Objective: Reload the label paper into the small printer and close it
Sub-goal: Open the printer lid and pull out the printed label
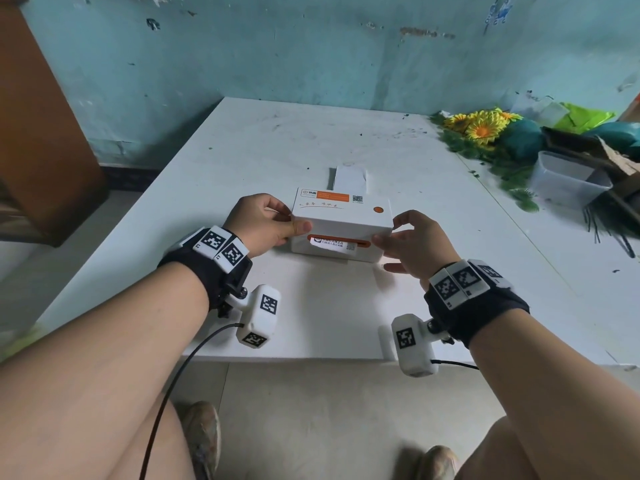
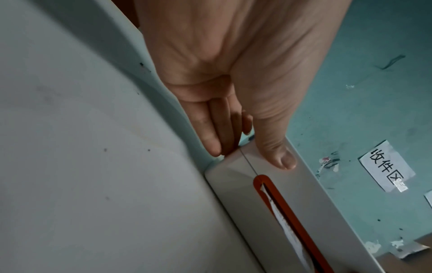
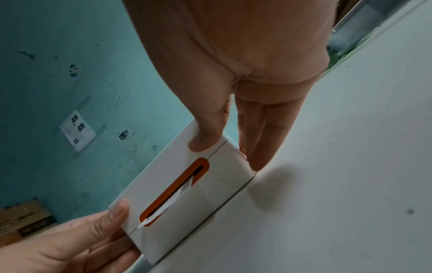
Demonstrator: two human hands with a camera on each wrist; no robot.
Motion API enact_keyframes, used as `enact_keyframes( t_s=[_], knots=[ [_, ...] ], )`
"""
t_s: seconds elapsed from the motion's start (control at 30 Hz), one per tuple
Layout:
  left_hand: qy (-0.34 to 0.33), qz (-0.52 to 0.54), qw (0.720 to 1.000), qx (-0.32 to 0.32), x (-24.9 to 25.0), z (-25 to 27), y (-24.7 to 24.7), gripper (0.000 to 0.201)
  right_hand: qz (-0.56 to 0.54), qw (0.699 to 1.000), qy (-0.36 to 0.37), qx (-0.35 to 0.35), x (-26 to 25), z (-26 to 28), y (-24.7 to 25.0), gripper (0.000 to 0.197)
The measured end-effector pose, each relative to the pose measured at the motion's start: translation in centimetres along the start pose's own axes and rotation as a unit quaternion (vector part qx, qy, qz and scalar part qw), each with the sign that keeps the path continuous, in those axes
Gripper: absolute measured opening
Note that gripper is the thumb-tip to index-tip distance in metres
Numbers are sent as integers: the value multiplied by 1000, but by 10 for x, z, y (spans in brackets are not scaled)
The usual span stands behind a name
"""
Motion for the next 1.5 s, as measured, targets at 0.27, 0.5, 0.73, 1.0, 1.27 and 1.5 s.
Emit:
enact_keyframes(
  t_s=[0.27,0.5,0.73,1.0,1.27,1.5],
  knots=[
    [-22,-25,999,-25,-1,-2,-1,29,-5,1000,8,8,1,0,4,31],
    [-49,-94,994,-22,4,-5,0,35,-6,999,27,27,1,0,1,29],
    [-32,-63,997,-22,3,-1,-2,26,5,999,22,31,1,-2,1,29],
    [-66,-156,985,-20,9,-1,-3,37,46,999,21,16,-3,2,5,30],
    [-71,-107,992,-7,4,2,-5,28,44,999,15,-3,-4,6,2,39],
    [-43,1,999,-22,-1,2,-10,32,29,1000,2,-4,-5,6,-1,32]
  ],
)
Point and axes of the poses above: each hand's wrist, its own z-axis away from the middle knuckle, its own y-axis out of the back of the hand, x = y × z, the point moved 4 cm from there along -z, towards the middle knuckle, and after that the axes turned 5 degrees about z, right-handed, at the moved point
